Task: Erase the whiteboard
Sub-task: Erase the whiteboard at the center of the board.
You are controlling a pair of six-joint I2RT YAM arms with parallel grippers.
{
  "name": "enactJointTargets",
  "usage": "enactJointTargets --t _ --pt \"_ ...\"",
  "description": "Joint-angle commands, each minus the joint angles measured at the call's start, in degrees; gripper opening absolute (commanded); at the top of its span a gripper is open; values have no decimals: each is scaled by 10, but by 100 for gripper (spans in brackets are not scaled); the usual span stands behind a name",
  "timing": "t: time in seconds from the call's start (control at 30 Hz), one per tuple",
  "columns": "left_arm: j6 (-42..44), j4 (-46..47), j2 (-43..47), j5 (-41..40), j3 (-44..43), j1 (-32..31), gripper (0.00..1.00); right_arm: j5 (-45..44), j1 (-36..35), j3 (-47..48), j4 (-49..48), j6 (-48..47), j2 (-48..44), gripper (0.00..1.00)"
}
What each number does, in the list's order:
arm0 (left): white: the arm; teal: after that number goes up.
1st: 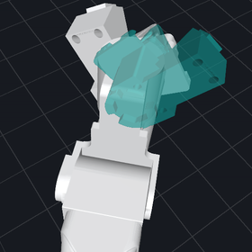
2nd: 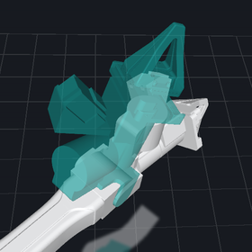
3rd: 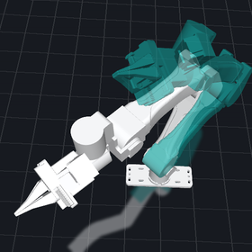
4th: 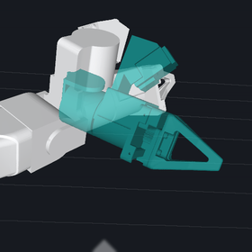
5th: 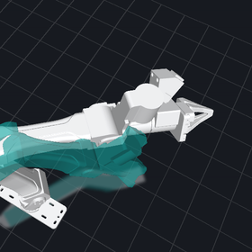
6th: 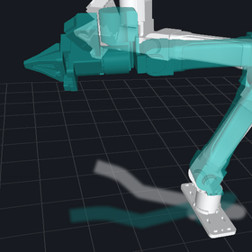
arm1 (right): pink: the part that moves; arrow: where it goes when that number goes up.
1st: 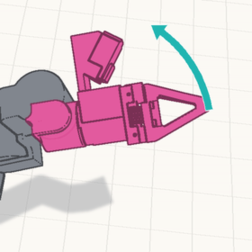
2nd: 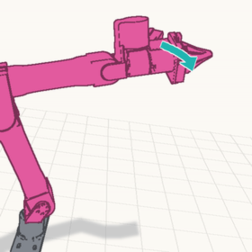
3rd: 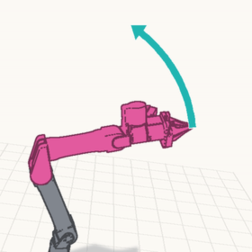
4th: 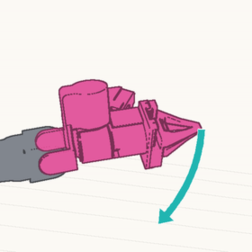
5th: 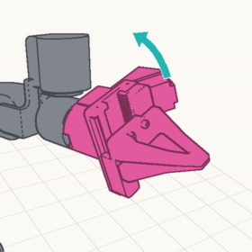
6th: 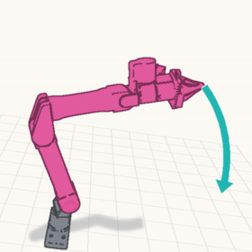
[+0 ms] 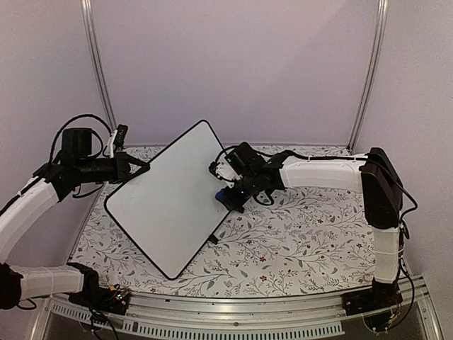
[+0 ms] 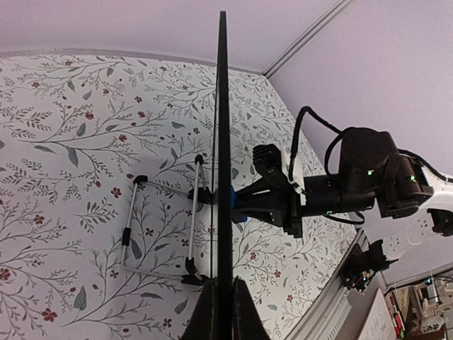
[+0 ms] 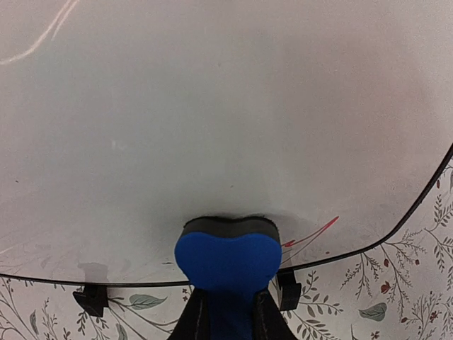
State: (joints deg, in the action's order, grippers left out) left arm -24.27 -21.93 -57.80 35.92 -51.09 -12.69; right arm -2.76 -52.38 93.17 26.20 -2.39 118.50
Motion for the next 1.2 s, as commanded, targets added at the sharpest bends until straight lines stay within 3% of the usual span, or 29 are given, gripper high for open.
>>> enactJointTargets --t 0.0,0.53,0.87,1.17 --pt "3 28 24 35 -6 -1 0 5 7 10 -33 4 -15 9" --pt "-3 28 20 39 1 -1 0 69 13 -52 -25 -5 16 9" --pt "-7 30 18 37 0 -1 0 61 6 -87 -30 -6 25 9" --pt "-8 31 18 40 6 -1 0 40 2 -62 -38 -7 9 9"
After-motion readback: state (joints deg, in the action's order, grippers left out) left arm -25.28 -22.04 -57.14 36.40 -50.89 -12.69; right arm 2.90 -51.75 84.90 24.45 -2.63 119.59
